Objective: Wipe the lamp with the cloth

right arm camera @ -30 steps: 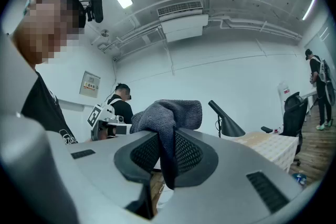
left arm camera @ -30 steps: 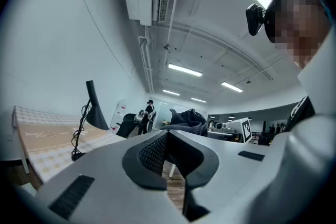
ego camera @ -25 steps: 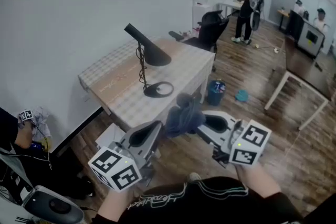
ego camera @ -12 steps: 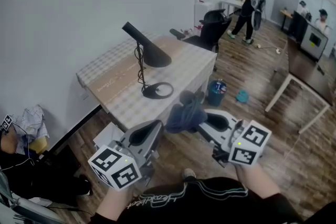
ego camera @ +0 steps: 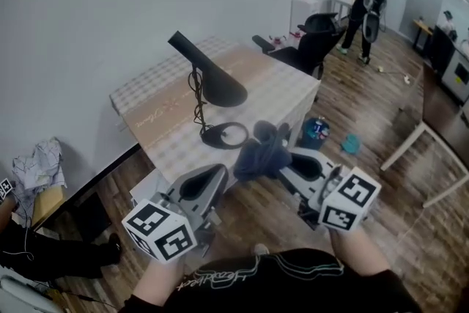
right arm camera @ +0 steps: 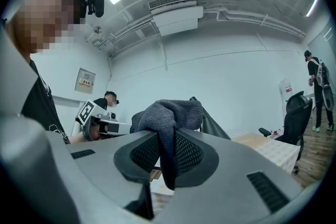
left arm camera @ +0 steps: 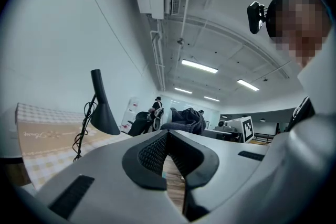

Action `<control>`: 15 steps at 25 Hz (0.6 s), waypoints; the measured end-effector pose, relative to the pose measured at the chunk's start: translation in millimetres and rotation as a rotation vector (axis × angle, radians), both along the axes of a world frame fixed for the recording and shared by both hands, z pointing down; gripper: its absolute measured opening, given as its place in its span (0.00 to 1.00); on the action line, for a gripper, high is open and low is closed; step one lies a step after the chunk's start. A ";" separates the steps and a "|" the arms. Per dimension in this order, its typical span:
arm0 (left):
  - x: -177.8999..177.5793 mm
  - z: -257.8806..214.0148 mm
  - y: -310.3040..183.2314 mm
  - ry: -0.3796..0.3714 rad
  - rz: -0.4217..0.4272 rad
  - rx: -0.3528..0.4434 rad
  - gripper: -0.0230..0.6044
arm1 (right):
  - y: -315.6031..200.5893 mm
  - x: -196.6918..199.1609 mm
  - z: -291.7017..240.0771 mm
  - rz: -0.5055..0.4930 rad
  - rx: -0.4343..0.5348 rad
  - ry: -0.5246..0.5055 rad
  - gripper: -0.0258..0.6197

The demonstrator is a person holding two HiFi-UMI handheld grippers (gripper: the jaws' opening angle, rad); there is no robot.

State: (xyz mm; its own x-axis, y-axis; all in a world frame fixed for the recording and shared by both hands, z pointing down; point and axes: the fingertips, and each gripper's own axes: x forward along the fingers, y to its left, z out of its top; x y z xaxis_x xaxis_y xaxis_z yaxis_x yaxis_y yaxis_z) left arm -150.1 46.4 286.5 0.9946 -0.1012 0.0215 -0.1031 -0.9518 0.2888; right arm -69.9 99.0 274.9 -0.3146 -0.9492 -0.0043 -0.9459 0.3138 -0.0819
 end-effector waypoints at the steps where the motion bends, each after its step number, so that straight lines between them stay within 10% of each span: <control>1: 7.7 0.8 -7.4 -0.005 -0.015 0.001 0.04 | -8.7 8.4 0.0 -0.011 -0.001 0.004 0.13; 15: 70.5 -5.9 -86.0 -0.016 -0.166 0.048 0.04 | -108.3 83.9 -34.8 -0.088 0.074 0.128 0.13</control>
State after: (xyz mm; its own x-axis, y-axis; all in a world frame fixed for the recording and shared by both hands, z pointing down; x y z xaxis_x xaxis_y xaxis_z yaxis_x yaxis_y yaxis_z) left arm -79.6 -39.5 280.7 0.9638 -0.2651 0.0280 -0.2639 -0.9342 0.2402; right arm 14.0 -9.3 240.1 -0.3990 -0.9165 -0.0274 -0.9157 0.3968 0.0639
